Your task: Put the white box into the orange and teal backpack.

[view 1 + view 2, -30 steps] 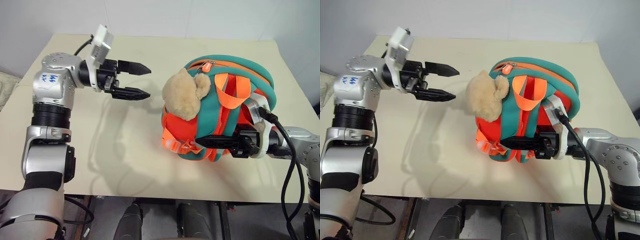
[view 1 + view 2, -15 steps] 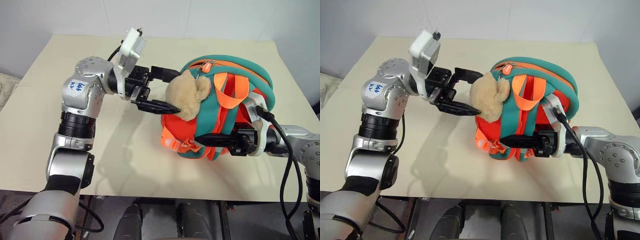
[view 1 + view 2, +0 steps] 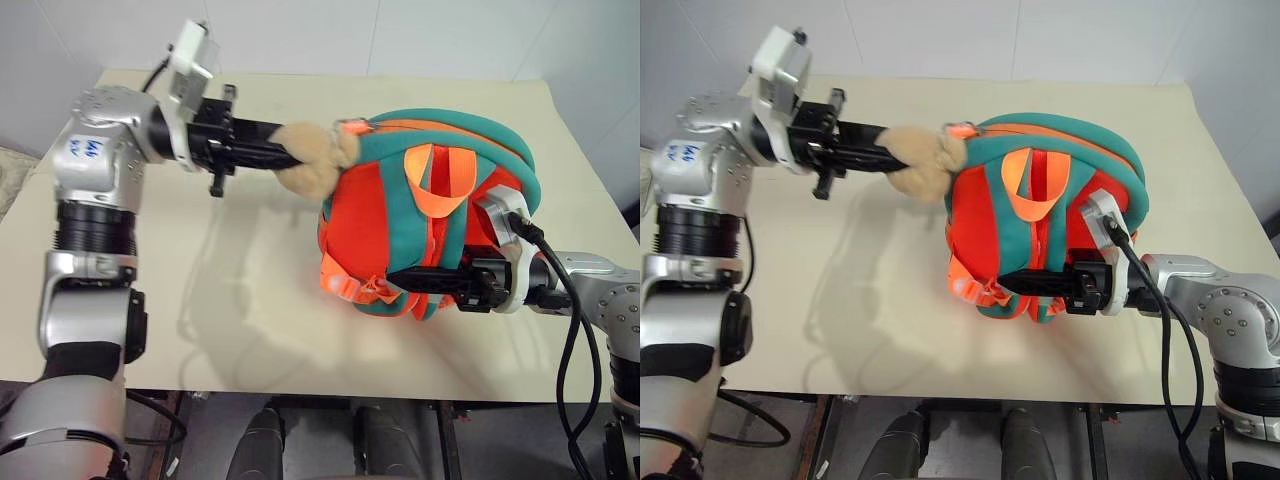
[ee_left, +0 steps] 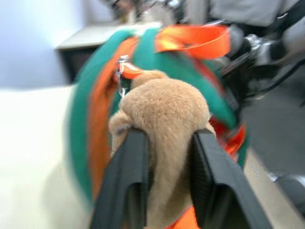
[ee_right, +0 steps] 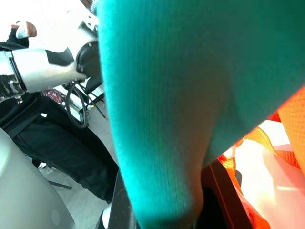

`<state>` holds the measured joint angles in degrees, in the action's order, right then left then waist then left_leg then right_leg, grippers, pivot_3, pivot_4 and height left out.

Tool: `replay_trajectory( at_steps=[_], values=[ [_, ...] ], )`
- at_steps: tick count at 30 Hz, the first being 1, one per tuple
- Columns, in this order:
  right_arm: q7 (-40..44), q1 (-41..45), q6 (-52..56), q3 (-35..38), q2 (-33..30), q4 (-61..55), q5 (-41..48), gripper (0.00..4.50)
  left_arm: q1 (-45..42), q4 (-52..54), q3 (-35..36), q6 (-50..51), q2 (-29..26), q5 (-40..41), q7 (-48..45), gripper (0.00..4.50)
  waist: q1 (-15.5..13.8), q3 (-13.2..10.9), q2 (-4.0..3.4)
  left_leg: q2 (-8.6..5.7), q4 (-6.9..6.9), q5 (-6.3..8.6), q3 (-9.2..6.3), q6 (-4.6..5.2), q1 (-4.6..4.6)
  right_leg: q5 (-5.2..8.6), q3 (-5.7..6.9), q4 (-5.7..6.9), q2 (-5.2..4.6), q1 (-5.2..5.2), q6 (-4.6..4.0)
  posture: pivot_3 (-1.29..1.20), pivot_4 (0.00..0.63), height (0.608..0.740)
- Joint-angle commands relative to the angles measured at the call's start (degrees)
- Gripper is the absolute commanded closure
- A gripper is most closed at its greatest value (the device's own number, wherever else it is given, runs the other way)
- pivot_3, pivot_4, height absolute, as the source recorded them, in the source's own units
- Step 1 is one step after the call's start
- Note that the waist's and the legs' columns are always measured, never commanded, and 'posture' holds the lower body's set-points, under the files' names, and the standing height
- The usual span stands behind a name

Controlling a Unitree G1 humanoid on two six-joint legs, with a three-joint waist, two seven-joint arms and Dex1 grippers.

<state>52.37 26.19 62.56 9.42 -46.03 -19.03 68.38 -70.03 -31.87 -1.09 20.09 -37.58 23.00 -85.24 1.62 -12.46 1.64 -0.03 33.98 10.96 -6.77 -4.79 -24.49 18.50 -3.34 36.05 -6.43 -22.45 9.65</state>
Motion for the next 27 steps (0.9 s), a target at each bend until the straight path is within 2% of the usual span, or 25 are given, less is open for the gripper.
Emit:
replay_trajectory(
  at_steps=[1, 8, 12, 18, 23, 27],
  values=[
    [-0.61, -0.24, -0.77, 1.87, 0.6, -2.0, 1.86, 4.25, -2.09, -8.6, 0.88, -6.09, -1.59, -4.04, 1.45, 3.72, -0.04, 0.0, 0.0, 0.0, -0.01, 0.0, 0.0, 0.0, 0.0, 0.0, 0.0, 0.0, 0.0, 0.0, 0.0, 0.0, 0.15, 0.74],
    [-2.81, -0.87, -1.12, 2.21, 2.05, -3.05, 3.01, 4.25, 5.68, -19.25, -1.06, -17.55, 2.1, -10.06, 4.21, 3.72, 0.05, 0.01, -0.01, 0.0, -0.02, 0.0, 0.0, 0.0, 0.0, 0.0, 0.0, 0.03, 0.0, -0.01, 0.0, 0.0, 0.15, 0.74],
    [-5.78, -1.15, -1.49, 3.19, 3.91, -3.0, 4.67, 4.25, 13.01, -17.34, -1.87, -22.25, 5.43, -10.9, 3.7, 3.72, 0.02, 0.01, -0.01, 0.02, -0.02, 0.0, 0.02, 0.0, 0.05, 0.0, -0.02, 0.14, 0.0, -0.03, -0.01, 0.0, 0.15, 0.74],
    [-9.28, -1.37, -3.45, 3.34, 7.43, -3.14, 4.56, 4.25, 15.69, -13.47, -0.32, -23.8, 9.72, -9.26, 7.52, 3.72, -0.19, 0.0, 0.04, -0.01, 0.1, -0.06, -0.02, 0.02, 0.04, -0.02, -0.02, 0.32, -0.01, -0.02, -0.03, 0.0, 0.15, 0.74],
    [-7.3, -2.66, -11.41, -0.98, 6.49, -6.56, -7.84, 4.25, 20.1, -1.88, 1.6, -18.07, 9.1, -5.18, 6.69, 3.72, 0.11, 0.0, 0.03, -0.01, 0.08, -0.08, -0.01, 0.03, 0.08, -0.03, -0.04, 0.38, -0.01, -0.04, -0.04, 0.0, 0.15, 0.74],
    [-2.29, -3.55, -13.68, 1.64, 1.7, -7.79, -9.69, 3.1, 23.62, 8.74, 4.54, -10.71, 5.88, -1.35, 8.14, 2.59, -0.06, 0.0, 0.03, -0.01, 0.07, -0.08, -0.01, 0.03, 0.05, -0.02, -0.04, 0.39, -0.02, -0.07, -0.05, 0.0, 0.15, 0.74]
  ],
)
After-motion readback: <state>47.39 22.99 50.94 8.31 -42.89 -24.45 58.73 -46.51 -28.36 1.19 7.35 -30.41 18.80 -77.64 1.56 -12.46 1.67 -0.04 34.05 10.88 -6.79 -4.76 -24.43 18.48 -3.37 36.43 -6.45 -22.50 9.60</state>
